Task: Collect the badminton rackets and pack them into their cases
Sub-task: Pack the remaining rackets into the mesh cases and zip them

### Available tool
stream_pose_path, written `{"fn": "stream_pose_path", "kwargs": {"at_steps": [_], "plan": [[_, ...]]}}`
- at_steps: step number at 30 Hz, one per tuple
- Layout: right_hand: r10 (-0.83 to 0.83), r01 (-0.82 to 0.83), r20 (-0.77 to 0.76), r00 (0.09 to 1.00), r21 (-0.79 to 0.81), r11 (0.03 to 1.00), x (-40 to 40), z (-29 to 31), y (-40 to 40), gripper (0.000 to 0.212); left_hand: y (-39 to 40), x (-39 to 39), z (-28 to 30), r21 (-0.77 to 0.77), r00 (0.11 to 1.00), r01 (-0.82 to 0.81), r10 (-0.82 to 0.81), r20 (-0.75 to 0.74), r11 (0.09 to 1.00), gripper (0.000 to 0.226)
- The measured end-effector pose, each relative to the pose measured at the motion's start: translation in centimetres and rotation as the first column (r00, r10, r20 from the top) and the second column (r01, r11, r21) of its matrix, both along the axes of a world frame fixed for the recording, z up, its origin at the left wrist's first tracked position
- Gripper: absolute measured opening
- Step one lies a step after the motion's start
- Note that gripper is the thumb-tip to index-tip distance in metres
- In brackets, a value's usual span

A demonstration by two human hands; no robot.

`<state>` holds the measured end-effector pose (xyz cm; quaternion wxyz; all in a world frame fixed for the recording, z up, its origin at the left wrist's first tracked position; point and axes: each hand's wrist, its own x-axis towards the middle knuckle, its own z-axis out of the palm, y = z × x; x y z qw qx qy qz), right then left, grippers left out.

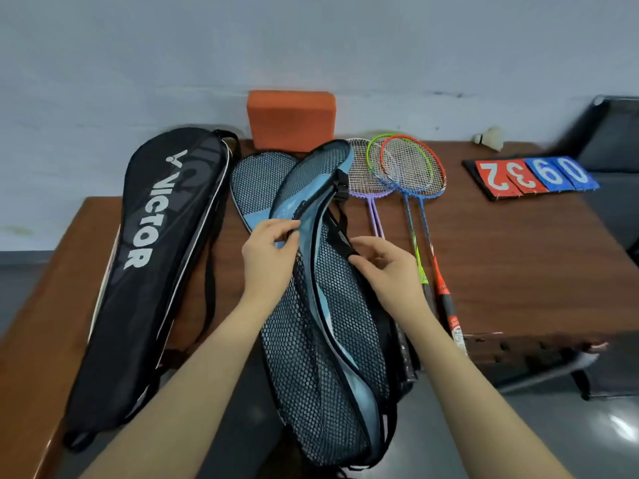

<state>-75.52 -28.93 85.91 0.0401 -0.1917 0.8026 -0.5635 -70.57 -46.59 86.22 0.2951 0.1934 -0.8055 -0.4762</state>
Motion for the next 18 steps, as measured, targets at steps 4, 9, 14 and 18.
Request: {"fn": "stream_pose_path", "kwargs": {"at_steps": [4, 9, 14, 18], "plan": [[0.005, -0.006, 0.018, 1.0, 0.043, 0.999, -0.1, -2.0, 0.9, 0.019, 0.3, -1.0, 1.2, 0.013, 1.0, 0.004, -0.004, -0.014, 1.0, 0.019], [-0.145, 0.144, 0.073, 0.987, 0.021, 0.989, -3.0, -3.7, 2.5, 0.018, -0.1, -5.2, 1.8, 0.085, 0.998, -0.023, 0.028, -0.06, 0.996, 0.019], [-0.345, 0.328, 0.076, 0.935, 0.179, 0.928, -8.0, -5.6, 5.0, 0.013, 0.3, -10.4, 0.8, 0.158, 0.999, 0.022, -0.017, -0.036, 0.987, 0.018], [-0.438, 0.375, 0.128, 0.89, 0.343, 0.861, -10.9, -7.9, 7.4, 0.022, 1.2, -13.6, -0.9, 0.192, 0.997, 0.076, -0.077, 0.0, 0.978, 0.018]]}}
